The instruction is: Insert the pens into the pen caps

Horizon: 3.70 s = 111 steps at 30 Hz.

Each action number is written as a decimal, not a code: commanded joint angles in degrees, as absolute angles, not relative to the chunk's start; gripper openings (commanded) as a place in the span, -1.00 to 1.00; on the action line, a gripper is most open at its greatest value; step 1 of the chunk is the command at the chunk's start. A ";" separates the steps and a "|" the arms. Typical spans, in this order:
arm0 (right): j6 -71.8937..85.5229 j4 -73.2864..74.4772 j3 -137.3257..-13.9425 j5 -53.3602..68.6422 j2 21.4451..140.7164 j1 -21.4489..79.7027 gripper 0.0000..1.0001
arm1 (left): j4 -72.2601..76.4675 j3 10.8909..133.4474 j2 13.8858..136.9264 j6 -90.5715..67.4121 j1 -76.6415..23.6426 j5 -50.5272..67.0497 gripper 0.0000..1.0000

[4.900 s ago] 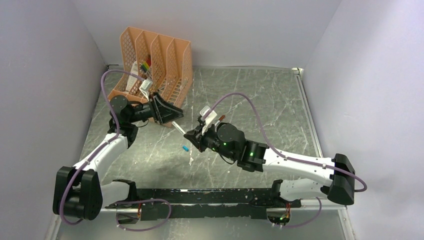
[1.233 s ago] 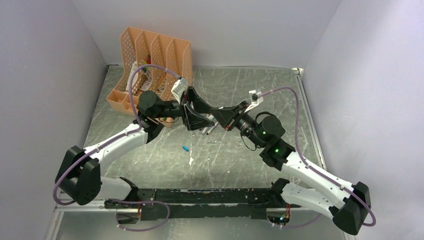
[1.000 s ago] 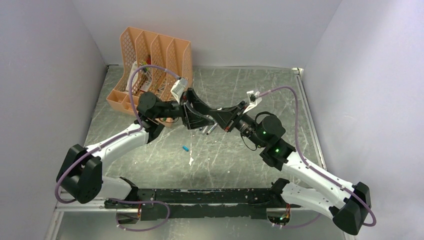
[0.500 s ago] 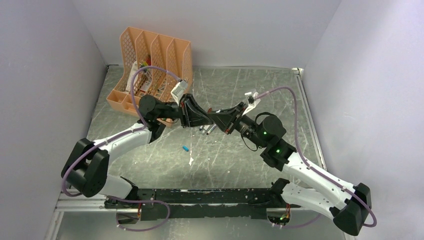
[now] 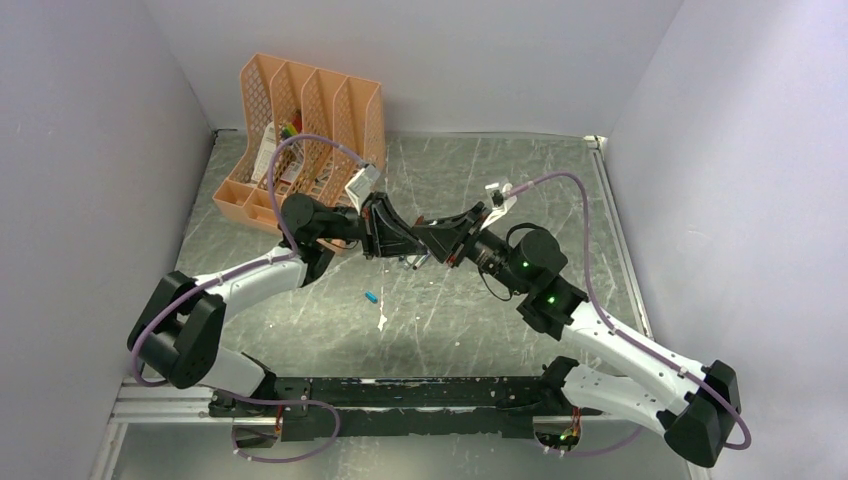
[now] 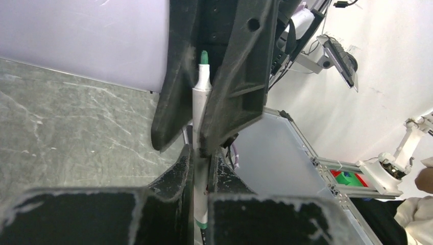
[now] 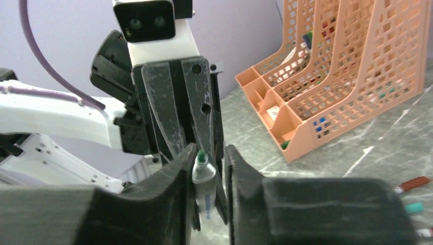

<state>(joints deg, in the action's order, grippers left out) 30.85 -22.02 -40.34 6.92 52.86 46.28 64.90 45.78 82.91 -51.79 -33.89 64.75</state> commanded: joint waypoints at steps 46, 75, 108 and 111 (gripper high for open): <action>27.13 -0.27 -45.29 -18.75 75.31 64.44 -1.00 | 34.24 36.94 64.58 -39.84 -14.34 48.32 -0.86; 37.83 -33.65 -47.23 9.01 63.20 50.49 0.07 | 52.58 33.06 61.34 -40.74 -22.63 59.85 -0.86; 37.72 -33.37 -43.14 10.60 61.49 50.49 -0.89 | 70.88 35.33 71.00 -53.10 -24.92 58.79 -0.86; 36.77 -32.46 -40.96 6.38 58.53 50.45 -0.14 | 69.11 34.35 69.72 -52.46 -23.45 56.40 -0.86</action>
